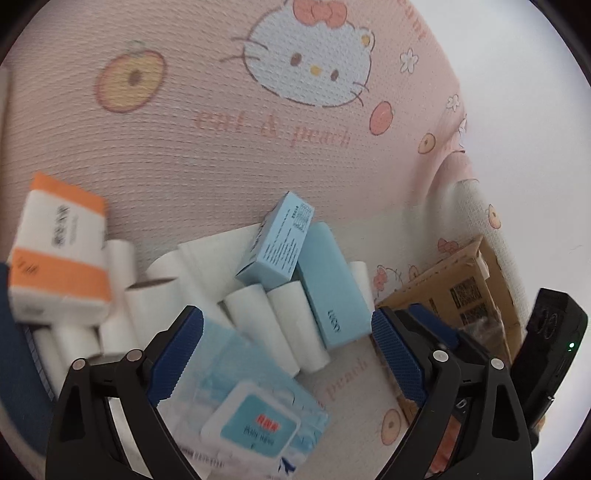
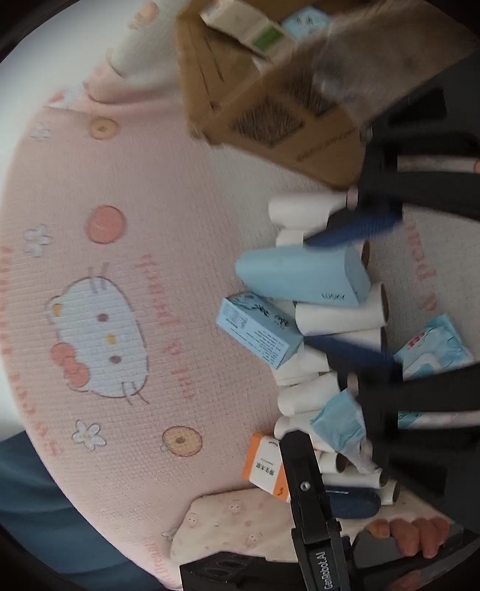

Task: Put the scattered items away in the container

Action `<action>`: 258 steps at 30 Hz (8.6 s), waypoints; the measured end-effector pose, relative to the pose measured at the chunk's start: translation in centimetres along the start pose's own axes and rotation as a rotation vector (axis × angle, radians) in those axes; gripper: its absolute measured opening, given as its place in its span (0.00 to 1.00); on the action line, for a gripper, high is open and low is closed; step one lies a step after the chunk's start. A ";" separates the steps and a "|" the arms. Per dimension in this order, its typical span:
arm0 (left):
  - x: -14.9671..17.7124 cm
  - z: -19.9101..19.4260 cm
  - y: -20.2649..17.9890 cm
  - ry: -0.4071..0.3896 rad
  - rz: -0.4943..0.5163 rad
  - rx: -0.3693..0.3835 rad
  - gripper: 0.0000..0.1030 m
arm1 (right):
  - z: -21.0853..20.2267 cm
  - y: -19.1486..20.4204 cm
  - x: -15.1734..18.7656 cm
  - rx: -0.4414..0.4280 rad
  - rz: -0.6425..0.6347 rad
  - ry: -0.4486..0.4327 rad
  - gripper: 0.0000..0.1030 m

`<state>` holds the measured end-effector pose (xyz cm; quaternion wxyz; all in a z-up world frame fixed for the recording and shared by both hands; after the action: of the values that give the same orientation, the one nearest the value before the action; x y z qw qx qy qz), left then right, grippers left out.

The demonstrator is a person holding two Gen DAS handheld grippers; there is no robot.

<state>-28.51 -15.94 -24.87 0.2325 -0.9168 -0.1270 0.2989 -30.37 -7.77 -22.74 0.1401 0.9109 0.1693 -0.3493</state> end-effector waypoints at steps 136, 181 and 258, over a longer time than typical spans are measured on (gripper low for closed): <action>23.5 -1.7 -0.2 0.075 -0.345 -0.016 0.57 | -3.2 -3.4 13.5 -0.221 0.469 0.030 0.58; 19.6 -4.3 0.7 0.037 -0.437 0.071 0.49 | -4.4 1.7 16.2 -0.152 0.163 0.141 0.50; 2.4 14.0 -35.2 0.217 -0.109 0.285 0.44 | -16.4 -31.9 -4.9 0.224 0.035 0.075 0.48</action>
<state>-38.46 20.08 -18.36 0.3879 -0.8933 -0.1070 0.2002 -37.06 26.10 -12.05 0.0369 0.9361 0.1187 -0.3292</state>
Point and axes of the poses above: each gripper's, at about its wrist camera, not at the fingertips, and z roughly the way its jaws point, y to its left, x to its underside, the point moved 10 cm from there along z, roughly the way its jaws point, and after that the axes turned 1 degree about -y, right-handed, at the moved point
